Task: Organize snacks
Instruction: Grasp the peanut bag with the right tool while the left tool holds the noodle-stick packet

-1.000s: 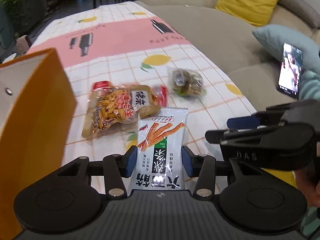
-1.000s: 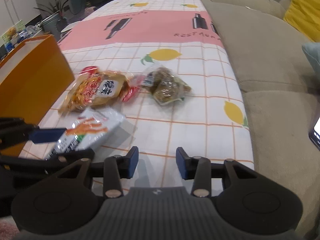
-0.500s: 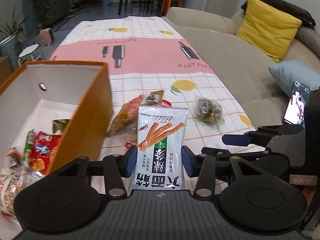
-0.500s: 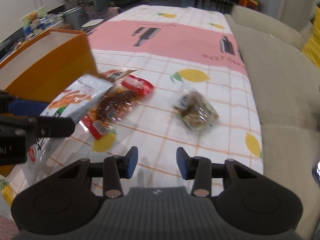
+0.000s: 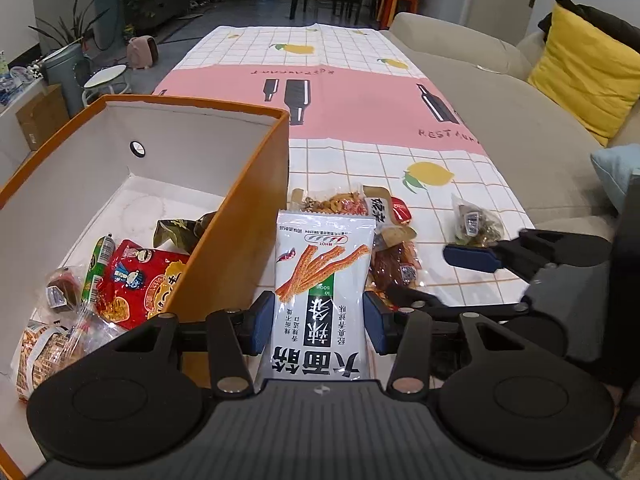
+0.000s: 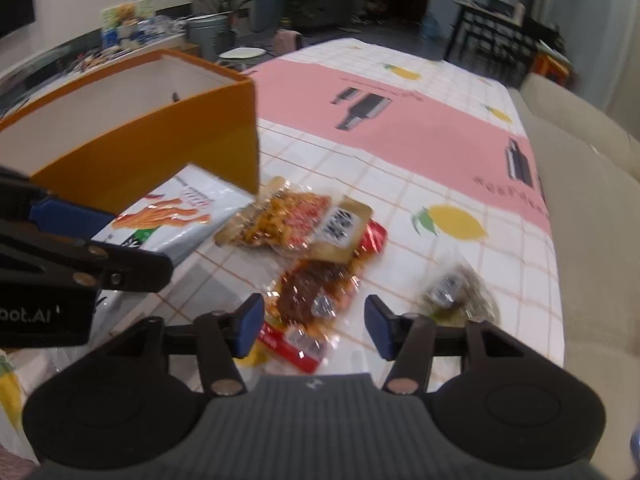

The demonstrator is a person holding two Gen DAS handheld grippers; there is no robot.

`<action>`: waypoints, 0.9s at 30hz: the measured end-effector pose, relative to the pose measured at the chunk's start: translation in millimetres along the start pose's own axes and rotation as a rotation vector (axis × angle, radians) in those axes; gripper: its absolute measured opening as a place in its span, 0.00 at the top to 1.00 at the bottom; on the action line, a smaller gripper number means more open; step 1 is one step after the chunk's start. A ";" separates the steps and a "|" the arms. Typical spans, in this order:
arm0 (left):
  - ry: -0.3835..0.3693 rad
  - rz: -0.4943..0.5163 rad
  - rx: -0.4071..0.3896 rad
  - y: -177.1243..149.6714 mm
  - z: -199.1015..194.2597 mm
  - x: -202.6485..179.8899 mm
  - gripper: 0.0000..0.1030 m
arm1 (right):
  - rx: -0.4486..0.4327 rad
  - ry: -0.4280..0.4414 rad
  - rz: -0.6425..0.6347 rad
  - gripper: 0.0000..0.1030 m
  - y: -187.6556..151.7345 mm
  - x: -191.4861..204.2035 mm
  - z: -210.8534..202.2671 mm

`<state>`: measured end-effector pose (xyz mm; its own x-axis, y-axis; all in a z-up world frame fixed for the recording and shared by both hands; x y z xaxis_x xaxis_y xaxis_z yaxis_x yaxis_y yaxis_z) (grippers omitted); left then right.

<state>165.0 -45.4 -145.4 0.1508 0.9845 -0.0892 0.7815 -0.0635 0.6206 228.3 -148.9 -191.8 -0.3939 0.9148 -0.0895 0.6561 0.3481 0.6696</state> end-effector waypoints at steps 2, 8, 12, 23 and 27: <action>0.008 0.006 -0.003 0.2 0.7 -0.8 0.48 | -0.009 -0.010 -0.052 0.47 4.1 4.7 7.9; 0.005 0.010 0.006 0.1 5.9 -2.0 0.48 | -0.048 -0.067 -0.229 0.48 14.6 8.4 25.5; -0.006 0.002 0.019 -2.7 9.0 -1.3 0.48 | -0.061 -0.081 -0.309 0.54 13.0 4.2 28.4; -0.011 0.000 0.038 -6.9 10.1 -1.3 0.48 | -0.085 -0.071 -0.419 1.00 8.6 9.0 26.8; -0.012 -0.010 0.046 -8.5 8.1 0.2 0.48 | -0.117 -0.061 -0.459 1.00 5.1 14.7 10.6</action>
<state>163.3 -46.0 -157.1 0.1501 0.9832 -0.1044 0.8099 -0.0617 0.5833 232.7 -131.5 -197.5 -0.5855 0.6837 -0.4356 0.3455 0.6965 0.6289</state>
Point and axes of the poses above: each gripper's, at about its wrist camera, not at the fingertips, and z roughly the way its jaws point, x to its left, y to its top, the point moved 7 cm from there along z, roughly the way its jaws point, and after that the axes turned 1 degree about -y, right-handed, at the moved point
